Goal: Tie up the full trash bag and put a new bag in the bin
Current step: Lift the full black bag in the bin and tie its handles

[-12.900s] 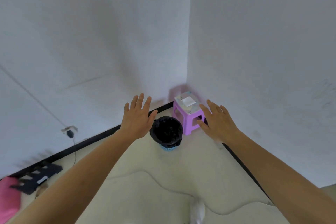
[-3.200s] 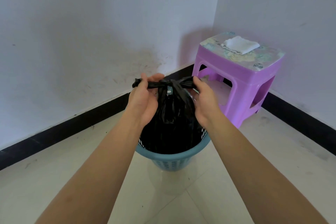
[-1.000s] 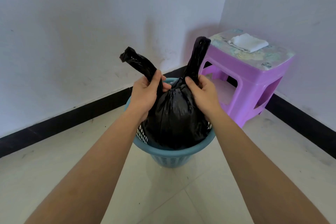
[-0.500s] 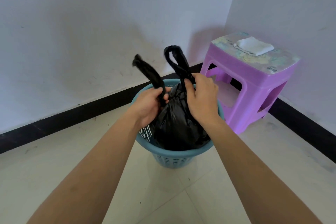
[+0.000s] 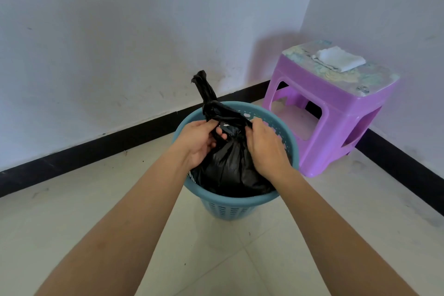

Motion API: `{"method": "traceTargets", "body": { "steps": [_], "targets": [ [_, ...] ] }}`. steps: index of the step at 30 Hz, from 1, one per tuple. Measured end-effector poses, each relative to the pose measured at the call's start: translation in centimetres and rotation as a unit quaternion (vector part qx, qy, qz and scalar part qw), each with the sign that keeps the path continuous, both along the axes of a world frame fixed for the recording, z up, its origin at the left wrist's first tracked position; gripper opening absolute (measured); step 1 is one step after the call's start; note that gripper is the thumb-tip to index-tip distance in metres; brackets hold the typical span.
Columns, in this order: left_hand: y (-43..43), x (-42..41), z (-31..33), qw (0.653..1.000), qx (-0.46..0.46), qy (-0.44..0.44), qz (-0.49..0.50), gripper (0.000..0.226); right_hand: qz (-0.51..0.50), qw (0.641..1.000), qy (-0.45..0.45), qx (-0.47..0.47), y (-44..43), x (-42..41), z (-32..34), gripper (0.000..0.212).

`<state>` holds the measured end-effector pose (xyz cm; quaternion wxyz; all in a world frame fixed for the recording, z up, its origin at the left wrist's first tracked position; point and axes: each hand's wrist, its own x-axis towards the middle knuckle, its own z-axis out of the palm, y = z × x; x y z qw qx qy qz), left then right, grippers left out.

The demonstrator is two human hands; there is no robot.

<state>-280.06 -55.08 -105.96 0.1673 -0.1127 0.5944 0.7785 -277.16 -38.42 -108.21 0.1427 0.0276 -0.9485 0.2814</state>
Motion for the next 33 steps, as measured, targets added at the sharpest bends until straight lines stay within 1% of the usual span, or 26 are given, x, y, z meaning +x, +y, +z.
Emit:
{"method": "traceTargets", "body": {
  "steps": [2, 4, 5, 7, 8, 10, 11, 13, 15, 16, 17, 19, 22, 24, 26, 28, 30, 33],
  "targets": [
    [0.1, 0.1, -0.4, 1.000, 0.005, -0.018, -0.018, 0.019, 0.024, 0.999, 0.015, -0.017, 0.4, -0.2, 0.3, 0.021],
    [-0.1, 0.1, -0.4, 0.998, 0.002, -0.007, -0.065, 0.009, 0.046, 0.998, 0.024, -0.025, 0.5, -0.3, 0.7, 0.022],
    [-0.3, 0.1, -0.3, 0.995, -0.004, 0.011, -0.098, 0.011, 0.061, 0.998, 0.024, -0.023, 0.5, -0.3, 0.8, 0.022],
    [-0.8, 0.1, -0.2, 0.986, -0.021, 0.054, -0.159, 0.027, 0.085, 0.996, 0.022, 0.005, 0.4, -0.1, 0.9, 0.021],
    [-0.9, 0.2, -0.1, 0.980, -0.030, 0.075, -0.180, 0.028, 0.097, 0.995, 0.025, 0.023, 0.4, -0.2, 0.8, 0.020],
    [-0.8, 0.4, 0.0, 0.979, -0.042, 0.100, -0.170, 0.012, 0.125, 0.991, 0.026, 0.024, 0.5, -0.3, 0.7, 0.020],
    [-0.8, 0.4, 0.0, 0.984, -0.046, 0.091, -0.145, 0.011, 0.135, 0.991, 0.019, -0.002, 0.6, -0.5, 0.7, 0.020],
    [-0.7, 0.3, -0.3, 0.992, -0.032, 0.070, -0.103, 0.025, 0.138, 0.986, -0.017, -0.088, 1.0, -0.7, 0.8, 0.021],
    [-0.6, 0.2, -0.5, 0.996, 0.002, 0.051, -0.076, 0.029, 0.112, 0.975, -0.080, -0.177, 1.8, -0.7, 0.9, 0.034],
    [-0.6, 0.2, -0.4, 0.997, 0.017, 0.043, -0.064, 0.030, 0.101, 0.968, -0.102, -0.205, 2.3, -0.7, 0.8, 0.036],
    [-0.5, 0.3, -0.4, 0.997, 0.029, 0.037, -0.056, 0.031, 0.099, 0.965, -0.108, -0.219, 2.7, -0.8, 0.7, 0.032],
    [-0.5, 0.2, -0.2, 0.997, 0.041, 0.030, -0.059, 0.030, 0.108, 0.965, -0.094, -0.221, 3.0, -0.9, 0.5, 0.015],
    [-0.8, 0.2, 0.3, 0.993, 0.052, 0.019, -0.100, 0.030, 0.118, 0.966, -0.066, -0.219, 2.4, -0.9, 0.7, 0.006],
    [-1.1, 0.4, 0.7, 0.988, 0.047, 0.036, -0.142, 0.026, 0.133, 0.966, -0.067, -0.212, 2.0, -0.9, 1.1, 0.009],
    [-1.4, 0.8, 0.8, 0.980, 0.027, 0.081, -0.180, 0.017, 0.160, 0.968, -0.072, -0.180, 1.8, -1.0, 1.6, 0.013],
    [-1.6, 1.0, 0.8, 0.977, -0.002, 0.102, -0.189, 0.014, 0.190, 0.967, -0.080, -0.150, 1.6, -1.0, 2.0, 0.014],
    [-1.7, 0.9, 0.7, 0.981, -0.016, 0.088, -0.173, 0.021, 0.205, 0.963, -0.100, -0.141, 1.3, -1.0, 2.2, 0.016],
    [-1.9, 0.7, 0.8, 0.986, -0.002, 0.069, -0.154, 0.032, 0.194, 0.961, -0.116, -0.162, 1.2, -1.2, 2.1, 0.016]
  ]
}}
